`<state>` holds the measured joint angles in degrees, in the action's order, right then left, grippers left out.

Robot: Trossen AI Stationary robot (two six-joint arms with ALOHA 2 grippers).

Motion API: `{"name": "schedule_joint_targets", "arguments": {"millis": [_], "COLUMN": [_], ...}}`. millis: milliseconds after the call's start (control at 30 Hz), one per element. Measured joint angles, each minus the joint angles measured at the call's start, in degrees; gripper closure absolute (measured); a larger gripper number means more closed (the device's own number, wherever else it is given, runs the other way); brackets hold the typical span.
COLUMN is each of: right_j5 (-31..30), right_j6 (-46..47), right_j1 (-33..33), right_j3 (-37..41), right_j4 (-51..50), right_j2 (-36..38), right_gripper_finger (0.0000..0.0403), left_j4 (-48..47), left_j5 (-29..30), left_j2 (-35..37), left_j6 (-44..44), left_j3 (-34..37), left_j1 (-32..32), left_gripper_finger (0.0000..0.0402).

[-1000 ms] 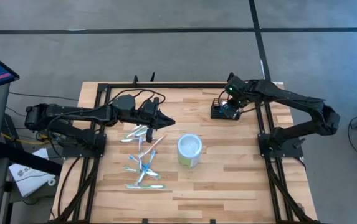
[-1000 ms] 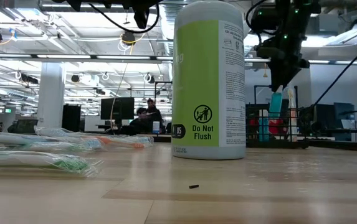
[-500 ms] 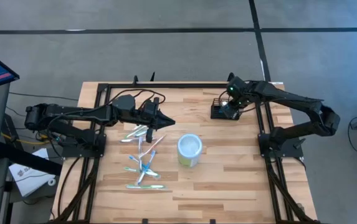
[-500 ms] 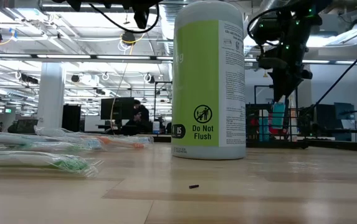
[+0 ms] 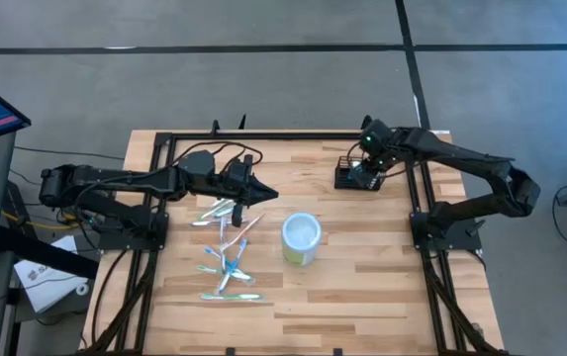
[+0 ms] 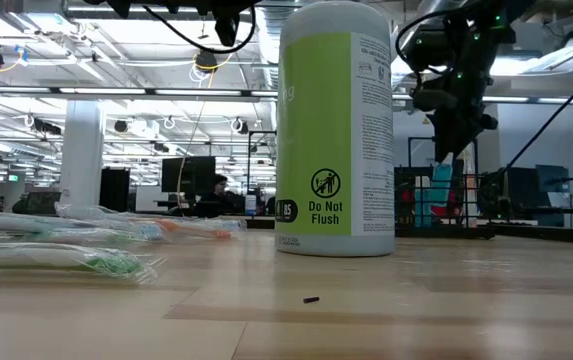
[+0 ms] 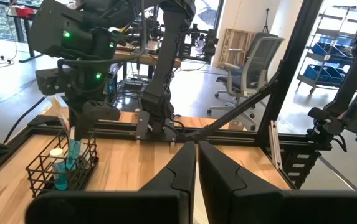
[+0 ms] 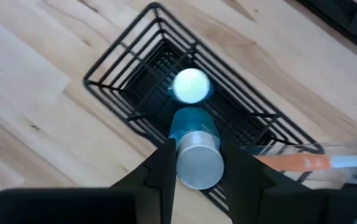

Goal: Pick & Place toothbrushing station
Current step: Put the blue mouthwash into the wire organizer

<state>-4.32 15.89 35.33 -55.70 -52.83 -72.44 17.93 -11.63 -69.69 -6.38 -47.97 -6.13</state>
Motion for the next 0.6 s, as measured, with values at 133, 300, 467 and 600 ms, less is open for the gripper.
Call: {"name": "schedule_joint_targets", "arguments": {"millis": [133,300,467,600], "right_j5": [0.00,0.17,-0.02,-0.09], "right_j6": [-0.04,-1.35,-2.34,-3.01], "right_j1": [0.03,0.01,0.01,0.02], "right_j3": [0.00,0.04,0.02,0.02], "right_j4": [-0.41,-0.10,-0.02,2.74], "right_j2": [-1.53,-5.77,-8.73,-8.92], "right_gripper_finger": [0.0310,0.0306,0.0296,0.0294], "left_j4": [-0.02,0.00,-0.02,-0.02], "left_j5": [-0.01,-0.01,-0.01,-0.01], "left_j2": [-0.02,0.00,0.00,0.00], "left_j6": [-0.03,-0.05,-0.08,-0.08], "left_j3": [0.00,0.00,0.00,0.00], "left_j1": [0.00,0.00,0.00,0.00], "left_gripper_finger": [0.0390,0.0390,0.0390,0.0390]}}
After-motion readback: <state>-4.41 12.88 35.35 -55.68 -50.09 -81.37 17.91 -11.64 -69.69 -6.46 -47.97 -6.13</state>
